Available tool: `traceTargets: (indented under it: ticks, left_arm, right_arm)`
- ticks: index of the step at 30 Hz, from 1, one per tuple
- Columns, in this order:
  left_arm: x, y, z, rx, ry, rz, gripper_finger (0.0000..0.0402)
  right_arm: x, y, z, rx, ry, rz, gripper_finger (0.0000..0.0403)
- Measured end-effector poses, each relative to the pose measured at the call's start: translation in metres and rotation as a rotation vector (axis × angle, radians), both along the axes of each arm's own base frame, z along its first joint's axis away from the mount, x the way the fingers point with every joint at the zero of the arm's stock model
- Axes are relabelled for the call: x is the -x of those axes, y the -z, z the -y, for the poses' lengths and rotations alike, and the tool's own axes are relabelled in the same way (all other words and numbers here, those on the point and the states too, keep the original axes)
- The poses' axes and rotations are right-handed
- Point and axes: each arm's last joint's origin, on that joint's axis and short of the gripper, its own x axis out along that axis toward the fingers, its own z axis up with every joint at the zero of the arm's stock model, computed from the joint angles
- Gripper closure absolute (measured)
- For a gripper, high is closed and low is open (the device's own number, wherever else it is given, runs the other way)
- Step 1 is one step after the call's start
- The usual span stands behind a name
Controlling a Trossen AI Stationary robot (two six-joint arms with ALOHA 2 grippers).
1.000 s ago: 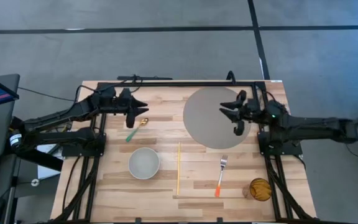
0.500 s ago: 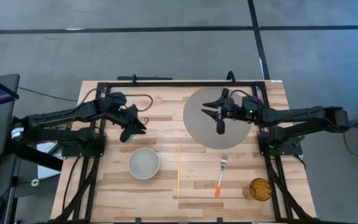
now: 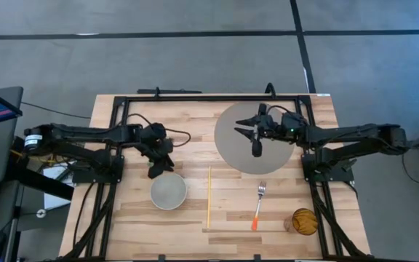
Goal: Pick & Place Utensil
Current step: Put the gray bowl on the gray mat
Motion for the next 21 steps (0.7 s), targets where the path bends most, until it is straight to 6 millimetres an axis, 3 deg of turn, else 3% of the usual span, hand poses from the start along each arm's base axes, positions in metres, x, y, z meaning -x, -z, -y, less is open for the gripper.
traceTargets:
  ticks: [6,12,21]
  left_arm:
    - [-0.001,0.001,0.022,-0.048,0.078,-0.005,0.028]
    - [-0.002,0.002,0.031,-0.267,-0.036,-0.028,0.028]
    - [-0.001,0.003,0.038,-0.22,-0.053,-0.045,0.028]
  right_arm:
    - [0.0,0.001,0.0,-0.001,0.0,-0.005,0.0294]
    - [0.0,0.0,0.0,0.048,-0.002,-0.012,0.0294]
    - [0.0,0.0,0.0,0.05,-0.002,-0.013,0.0294]
